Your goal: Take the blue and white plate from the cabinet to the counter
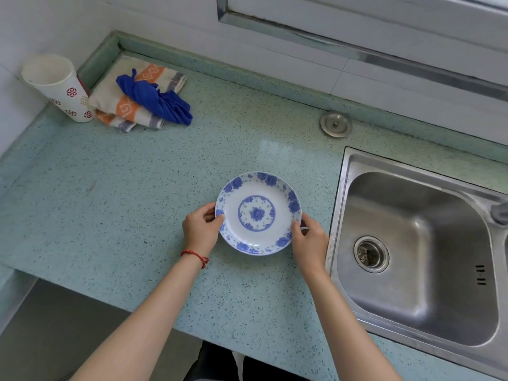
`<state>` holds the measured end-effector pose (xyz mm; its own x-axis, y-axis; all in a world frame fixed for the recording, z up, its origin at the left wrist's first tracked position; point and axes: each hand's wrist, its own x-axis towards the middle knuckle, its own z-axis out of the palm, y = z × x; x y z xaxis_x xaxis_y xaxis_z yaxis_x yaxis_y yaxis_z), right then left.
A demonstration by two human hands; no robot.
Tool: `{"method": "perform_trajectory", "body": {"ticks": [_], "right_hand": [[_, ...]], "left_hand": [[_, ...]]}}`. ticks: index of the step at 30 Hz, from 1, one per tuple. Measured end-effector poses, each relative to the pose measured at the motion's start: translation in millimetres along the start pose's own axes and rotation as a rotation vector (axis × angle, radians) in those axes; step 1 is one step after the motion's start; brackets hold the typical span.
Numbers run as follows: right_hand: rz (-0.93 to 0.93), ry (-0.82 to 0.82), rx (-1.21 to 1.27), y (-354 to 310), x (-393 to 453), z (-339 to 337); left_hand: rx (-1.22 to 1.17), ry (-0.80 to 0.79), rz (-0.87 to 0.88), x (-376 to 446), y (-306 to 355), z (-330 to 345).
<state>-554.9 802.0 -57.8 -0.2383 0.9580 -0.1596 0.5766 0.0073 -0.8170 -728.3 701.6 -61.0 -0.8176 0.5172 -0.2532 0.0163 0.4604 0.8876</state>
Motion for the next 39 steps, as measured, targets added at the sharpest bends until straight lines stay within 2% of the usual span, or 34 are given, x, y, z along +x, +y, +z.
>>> {"method": "perform_trajectory", "body": {"ticks": [25, 30, 39], "right_hand": [[0.078, -0.084, -0.002, -11.5, -24.4, -21.0], [0.049, -0.065, 0.005, -15.6, -49.4, -26.5], [-0.023, -0.034, -0.060, -19.8, -106.5, -43.9]], "left_hand": [[0.044, 0.013, 0.085, -31.0, 7.1, -20.4], [0.025, -0.045, 0.124, -49.5, 8.6, -30.3], [0.217, -0.192, 0.322, -96.4, 9.5, -52.1]]}}
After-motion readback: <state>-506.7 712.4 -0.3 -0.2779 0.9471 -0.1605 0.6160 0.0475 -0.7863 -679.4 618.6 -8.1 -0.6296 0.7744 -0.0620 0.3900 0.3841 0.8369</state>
